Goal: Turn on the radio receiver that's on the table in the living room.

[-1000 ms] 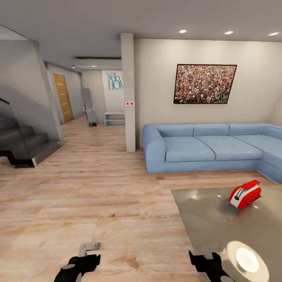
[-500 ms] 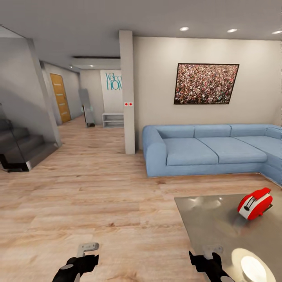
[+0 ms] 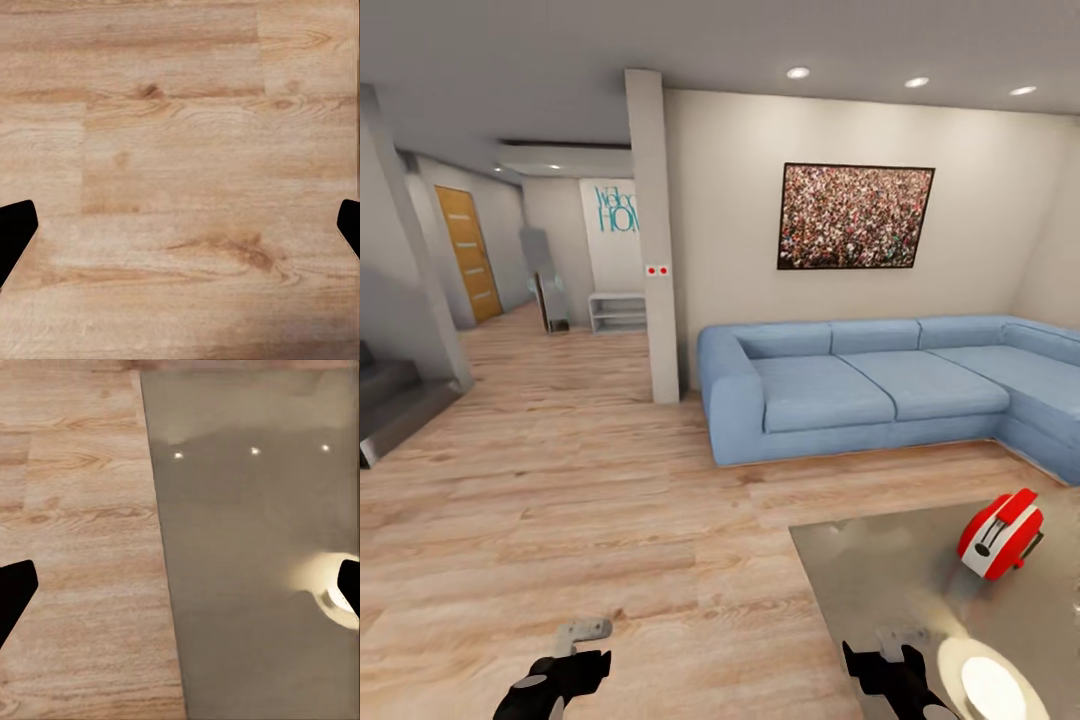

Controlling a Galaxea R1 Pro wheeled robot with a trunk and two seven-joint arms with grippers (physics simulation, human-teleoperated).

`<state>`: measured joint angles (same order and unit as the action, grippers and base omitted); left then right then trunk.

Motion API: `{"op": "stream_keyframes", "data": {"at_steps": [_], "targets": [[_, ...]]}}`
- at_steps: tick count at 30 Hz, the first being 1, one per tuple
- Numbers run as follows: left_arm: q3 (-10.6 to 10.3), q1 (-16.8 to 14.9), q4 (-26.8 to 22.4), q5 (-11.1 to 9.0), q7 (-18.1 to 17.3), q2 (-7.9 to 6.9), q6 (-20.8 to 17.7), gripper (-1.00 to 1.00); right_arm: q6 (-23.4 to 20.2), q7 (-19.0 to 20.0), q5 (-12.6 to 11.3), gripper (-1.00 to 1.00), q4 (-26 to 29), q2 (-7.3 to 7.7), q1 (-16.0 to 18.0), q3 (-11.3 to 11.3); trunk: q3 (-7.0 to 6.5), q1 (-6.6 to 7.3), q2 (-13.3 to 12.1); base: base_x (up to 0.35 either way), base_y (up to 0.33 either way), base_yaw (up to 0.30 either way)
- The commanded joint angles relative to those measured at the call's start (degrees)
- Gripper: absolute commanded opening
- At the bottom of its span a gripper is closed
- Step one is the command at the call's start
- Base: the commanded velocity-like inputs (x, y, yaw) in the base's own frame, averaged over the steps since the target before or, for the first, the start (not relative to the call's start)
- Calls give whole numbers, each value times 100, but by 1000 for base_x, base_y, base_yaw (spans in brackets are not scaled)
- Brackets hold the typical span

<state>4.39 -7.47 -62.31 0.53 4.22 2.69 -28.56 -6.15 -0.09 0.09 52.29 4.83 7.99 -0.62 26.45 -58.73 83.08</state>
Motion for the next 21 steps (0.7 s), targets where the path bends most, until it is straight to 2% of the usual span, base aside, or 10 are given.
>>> {"op": "stream_keyframes", "data": {"at_steps": [1,8,21], "targets": [[0,0,0,0,0,-1,0,100,0,0,0,100,0,0,0,0,-4,0,0,295,170,-250],[0,0,0,0,-8,0,0,100,0,0,0,100,0,0,1,0,-34,0,0,251,225,-251],[0,0,0,0,-2,3,0,100,0,0,0,100,0,0,1,0,-90,0,0,141,287,-252]]}}
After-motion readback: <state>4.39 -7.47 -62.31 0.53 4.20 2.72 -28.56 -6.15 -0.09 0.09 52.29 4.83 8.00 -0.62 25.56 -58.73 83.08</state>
